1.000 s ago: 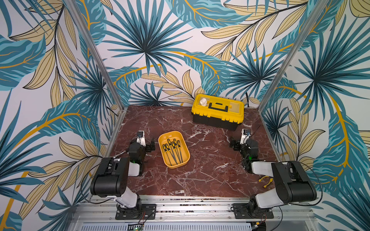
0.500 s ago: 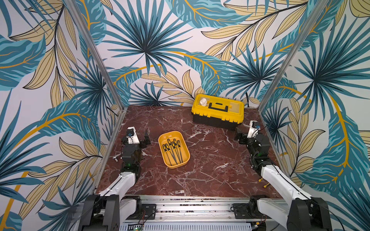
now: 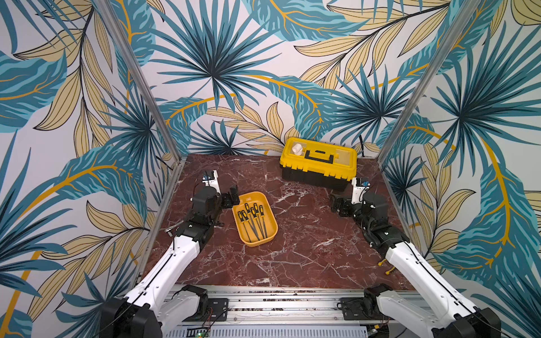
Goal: Take the file tool out of the storage box
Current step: Pick up the file tool from the storage box.
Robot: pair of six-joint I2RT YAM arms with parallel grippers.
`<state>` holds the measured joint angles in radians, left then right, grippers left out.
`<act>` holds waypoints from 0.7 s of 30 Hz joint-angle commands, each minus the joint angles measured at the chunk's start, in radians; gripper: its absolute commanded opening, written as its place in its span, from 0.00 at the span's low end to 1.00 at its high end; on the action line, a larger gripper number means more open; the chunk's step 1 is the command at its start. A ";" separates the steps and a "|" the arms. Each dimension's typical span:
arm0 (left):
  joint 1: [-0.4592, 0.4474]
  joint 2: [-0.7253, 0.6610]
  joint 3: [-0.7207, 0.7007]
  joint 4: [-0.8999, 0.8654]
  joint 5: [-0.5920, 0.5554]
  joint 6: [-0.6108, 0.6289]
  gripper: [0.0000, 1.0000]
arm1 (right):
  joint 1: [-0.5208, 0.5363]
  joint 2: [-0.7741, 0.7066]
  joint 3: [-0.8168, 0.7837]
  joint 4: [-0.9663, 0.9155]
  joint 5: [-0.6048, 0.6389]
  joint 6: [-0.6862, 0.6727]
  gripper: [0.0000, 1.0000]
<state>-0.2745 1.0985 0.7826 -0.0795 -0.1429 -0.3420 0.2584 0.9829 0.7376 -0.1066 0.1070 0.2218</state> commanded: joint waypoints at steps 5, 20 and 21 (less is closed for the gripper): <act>-0.092 0.221 0.272 -0.430 -0.059 -0.194 0.99 | 0.077 -0.004 0.097 -0.244 0.053 0.108 0.99; -0.207 0.636 0.621 -0.684 -0.147 -0.458 0.74 | 0.208 0.045 0.124 -0.355 0.111 0.186 1.00; -0.211 0.655 0.632 -0.687 -0.149 -0.475 0.73 | 0.214 0.049 0.123 -0.356 0.115 0.187 1.00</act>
<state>-0.4744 1.7210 1.3502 -0.6907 -0.2497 -0.7383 0.4557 1.0203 0.8471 -0.4252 0.1913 0.3889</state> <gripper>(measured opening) 0.737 0.995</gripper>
